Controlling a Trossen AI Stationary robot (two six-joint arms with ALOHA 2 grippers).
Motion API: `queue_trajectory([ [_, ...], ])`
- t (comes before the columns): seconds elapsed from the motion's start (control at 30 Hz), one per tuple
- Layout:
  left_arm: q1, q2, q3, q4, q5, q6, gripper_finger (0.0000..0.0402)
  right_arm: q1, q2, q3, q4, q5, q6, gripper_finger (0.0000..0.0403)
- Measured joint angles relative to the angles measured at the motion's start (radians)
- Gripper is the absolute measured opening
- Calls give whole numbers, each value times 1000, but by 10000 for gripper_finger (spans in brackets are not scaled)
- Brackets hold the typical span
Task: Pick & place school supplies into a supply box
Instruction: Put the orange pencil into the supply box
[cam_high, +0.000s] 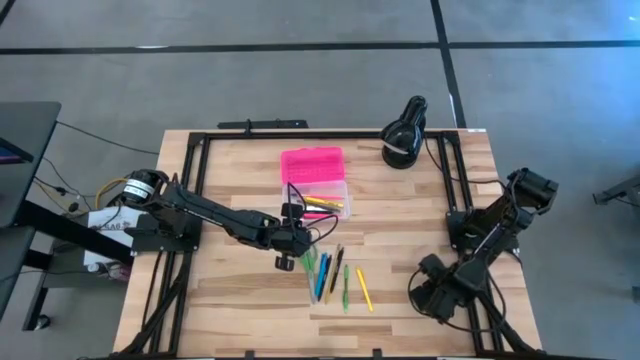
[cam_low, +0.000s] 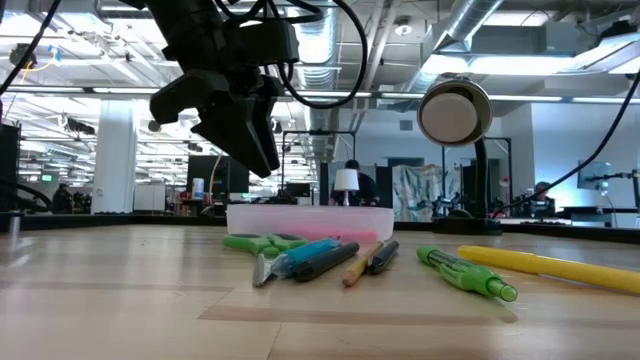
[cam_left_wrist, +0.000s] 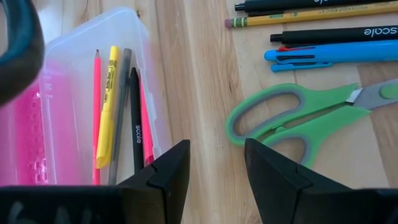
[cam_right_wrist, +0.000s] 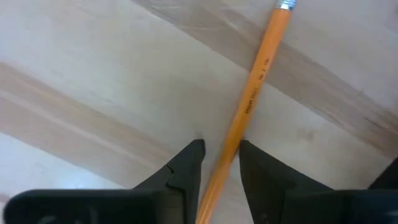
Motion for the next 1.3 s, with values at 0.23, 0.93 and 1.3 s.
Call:
queue_trajectory([
  [0.23, 0, 0, 0, -4, 0, -6, 148, -11, 0, 0, 16, 9, -43, 48],
  [0.93, -10, 0, 0, -24, 0, -45, 148, -116, 1, 0, 82, 33, -294, 24],
  [1.3, -129, 0, -29, -67, -102, -134, 148, -287, 2, -1, 191, 89, -618, 12],
])
